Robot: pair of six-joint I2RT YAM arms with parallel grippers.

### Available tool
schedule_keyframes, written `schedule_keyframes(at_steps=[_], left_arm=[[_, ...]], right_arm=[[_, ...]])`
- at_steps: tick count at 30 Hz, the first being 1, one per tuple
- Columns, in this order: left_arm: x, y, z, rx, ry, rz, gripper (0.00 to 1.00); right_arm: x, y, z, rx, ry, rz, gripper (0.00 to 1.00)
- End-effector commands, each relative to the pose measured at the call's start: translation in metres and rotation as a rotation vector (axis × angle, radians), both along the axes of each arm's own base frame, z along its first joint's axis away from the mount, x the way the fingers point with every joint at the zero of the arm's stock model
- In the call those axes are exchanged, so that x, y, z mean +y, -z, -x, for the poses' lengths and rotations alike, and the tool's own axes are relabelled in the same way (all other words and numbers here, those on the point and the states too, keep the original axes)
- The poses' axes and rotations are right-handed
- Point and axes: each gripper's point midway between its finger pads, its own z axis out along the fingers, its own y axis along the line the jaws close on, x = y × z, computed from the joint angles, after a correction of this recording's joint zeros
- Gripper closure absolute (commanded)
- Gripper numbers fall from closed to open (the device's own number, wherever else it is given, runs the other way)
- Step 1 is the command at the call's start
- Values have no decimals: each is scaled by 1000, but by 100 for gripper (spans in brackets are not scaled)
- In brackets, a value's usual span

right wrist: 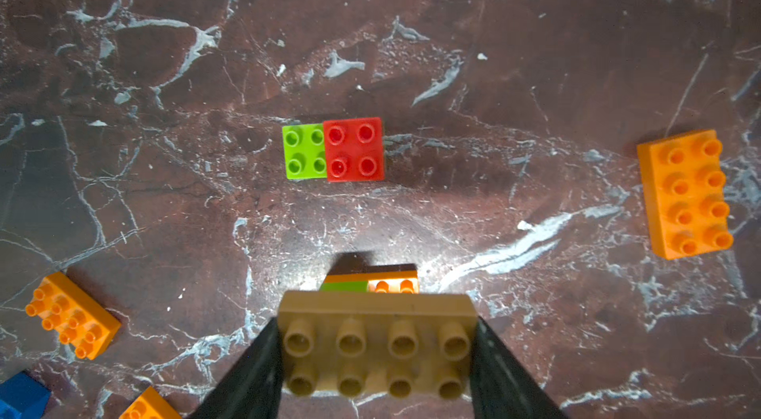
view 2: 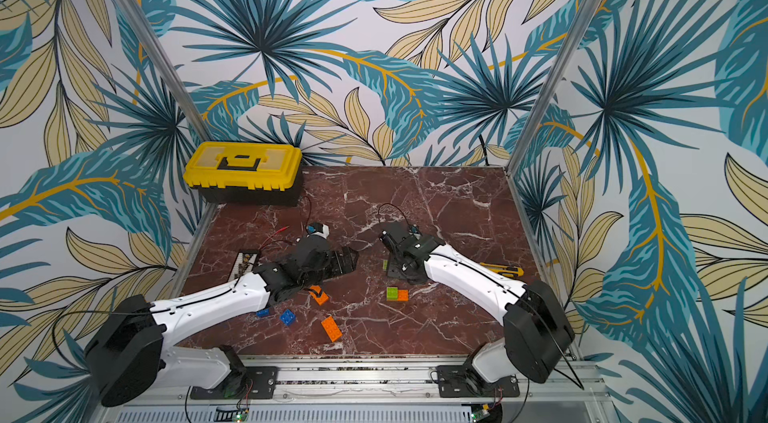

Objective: Assemble the number 5 with lego
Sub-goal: Assemble the lego brick with the lego brick.

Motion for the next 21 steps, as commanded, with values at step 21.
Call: schedule_keyframes(at_steps=[21], left_arm=[[-55, 6, 9, 20, 142, 121, 0]], right_arm=[[1, 21, 28, 106, -103, -39, 44]])
